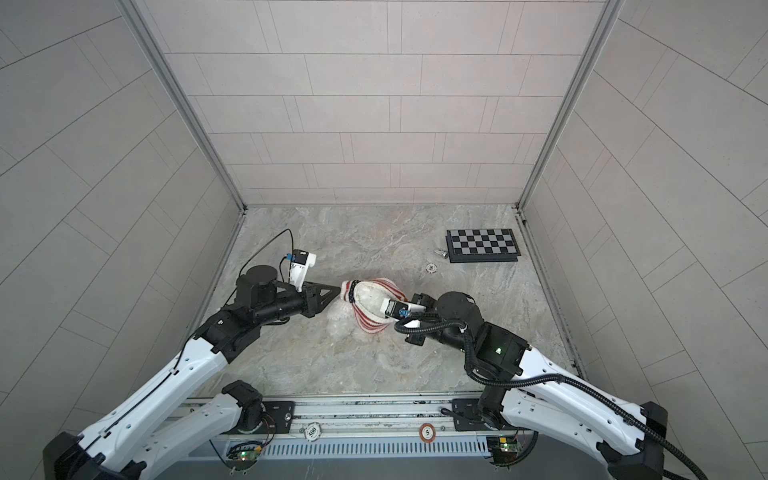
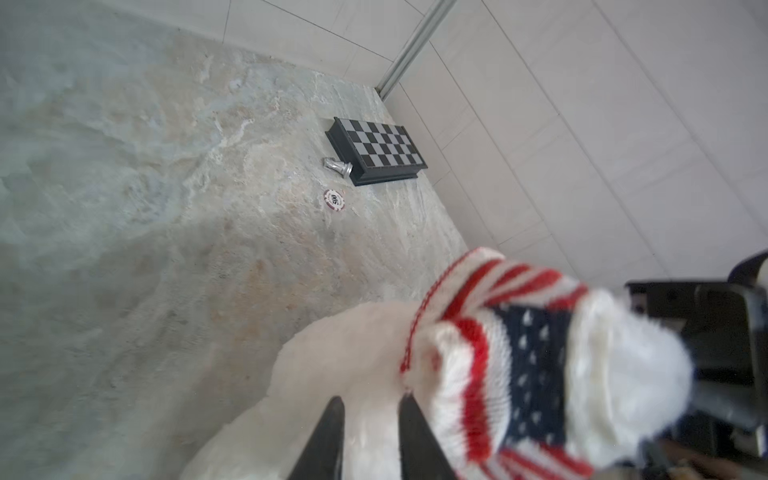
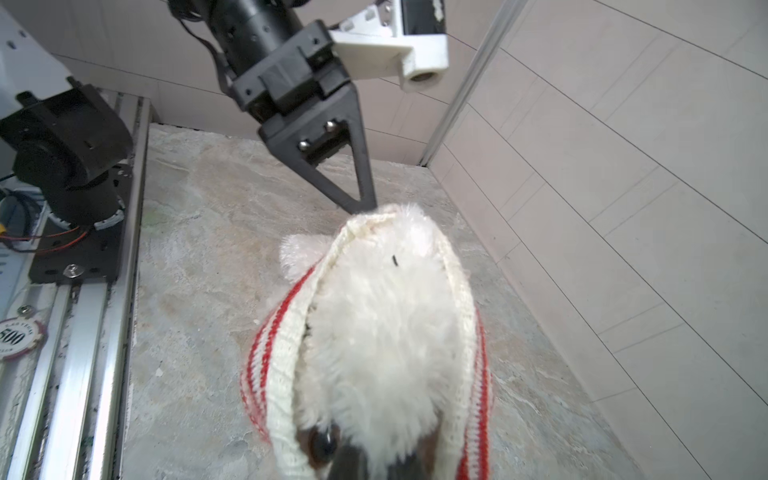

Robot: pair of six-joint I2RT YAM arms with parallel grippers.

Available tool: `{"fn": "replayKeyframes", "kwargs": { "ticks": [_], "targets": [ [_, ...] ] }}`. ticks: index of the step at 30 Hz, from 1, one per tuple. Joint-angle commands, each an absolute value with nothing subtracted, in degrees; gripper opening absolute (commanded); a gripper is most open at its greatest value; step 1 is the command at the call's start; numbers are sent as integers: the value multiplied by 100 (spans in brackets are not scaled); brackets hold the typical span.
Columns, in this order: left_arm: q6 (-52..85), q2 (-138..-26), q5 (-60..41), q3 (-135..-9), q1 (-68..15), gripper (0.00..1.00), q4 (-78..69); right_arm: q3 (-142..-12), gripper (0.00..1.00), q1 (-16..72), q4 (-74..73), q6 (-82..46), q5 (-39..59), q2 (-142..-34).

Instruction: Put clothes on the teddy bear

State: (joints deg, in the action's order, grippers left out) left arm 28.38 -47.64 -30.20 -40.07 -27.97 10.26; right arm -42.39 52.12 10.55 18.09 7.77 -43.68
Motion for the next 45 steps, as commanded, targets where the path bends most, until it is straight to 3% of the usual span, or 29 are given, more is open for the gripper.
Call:
{"fn": "replayKeyframes", "kwargs": {
  "ticks": [1, 5, 9, 21, 34, 45],
  "targets": [
    [2811, -4272, -2787, -3909, -2748, 47, 846, -4579, 0, 5238, 671, 852, 161, -4524],
    [3203, -4120, -2727, -3559, -2830, 47, 303, -4689, 0, 5238, 393, -234, 112, -4872],
    [3541, -4320, -2330, -3208, -3500, 43, -400, -4560, 0, 5247, -120, -953, 170, -5086],
    [4497, -5319, -2521, -2585, -3612, 37, -2461, -4465, 0, 5273, -355, -1074, 357, -5304],
    [4357, -4726, -2426, -2470, -3612, 33, -1767, -4112, 0, 5238, -505, -1153, -189, -4990],
    [4577, -4965, -2558, -2527, -3780, 38, -2375, -4069, 0, 5238, -602, -1211, -139, -5000]
  ]
}}
